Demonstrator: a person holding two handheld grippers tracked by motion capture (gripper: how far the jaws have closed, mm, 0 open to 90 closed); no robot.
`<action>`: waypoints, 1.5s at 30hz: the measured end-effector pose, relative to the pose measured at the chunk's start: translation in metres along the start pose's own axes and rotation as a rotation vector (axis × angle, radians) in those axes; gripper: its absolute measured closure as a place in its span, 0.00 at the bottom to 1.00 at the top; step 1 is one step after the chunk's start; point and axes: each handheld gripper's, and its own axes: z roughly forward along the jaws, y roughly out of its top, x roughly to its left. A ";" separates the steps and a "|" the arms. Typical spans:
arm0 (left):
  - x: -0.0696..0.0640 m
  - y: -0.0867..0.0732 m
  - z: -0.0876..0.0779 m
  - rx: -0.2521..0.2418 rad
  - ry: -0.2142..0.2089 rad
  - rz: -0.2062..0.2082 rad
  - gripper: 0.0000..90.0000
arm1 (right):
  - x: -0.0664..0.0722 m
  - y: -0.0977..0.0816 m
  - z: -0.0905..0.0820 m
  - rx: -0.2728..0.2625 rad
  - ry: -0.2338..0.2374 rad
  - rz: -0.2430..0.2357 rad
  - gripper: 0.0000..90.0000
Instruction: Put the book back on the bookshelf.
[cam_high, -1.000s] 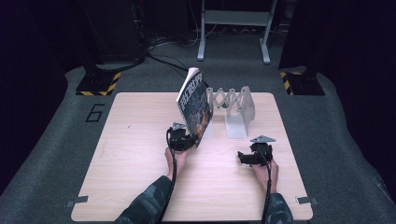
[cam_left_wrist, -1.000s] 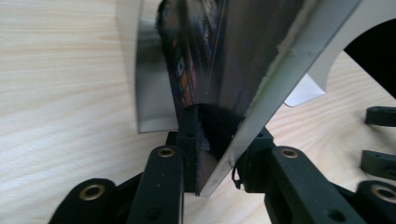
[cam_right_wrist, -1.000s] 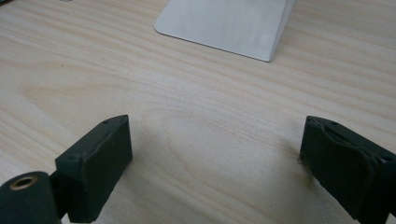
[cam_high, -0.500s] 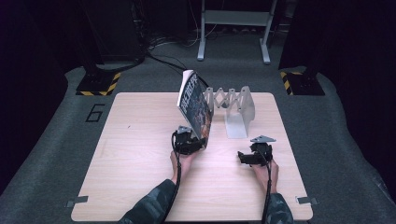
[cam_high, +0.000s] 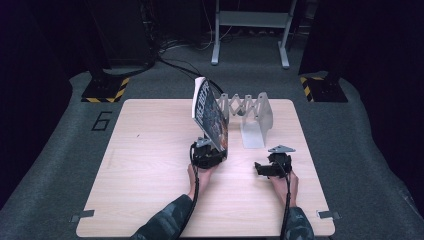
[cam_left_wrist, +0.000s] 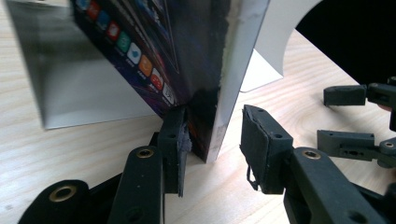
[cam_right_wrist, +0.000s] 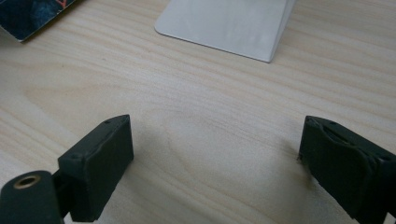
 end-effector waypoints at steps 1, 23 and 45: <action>-0.001 0.000 0.001 0.001 -0.005 0.002 0.69 | 0.000 0.000 0.000 0.002 0.002 -0.003 0.10; -0.014 0.007 -0.033 -0.055 0.082 0.226 0.18 | 0.000 0.000 0.000 0.002 0.009 -0.004 0.11; 0.030 -0.024 -0.140 0.086 0.198 0.329 0.05 | -0.001 0.000 0.000 0.000 0.004 -0.010 0.11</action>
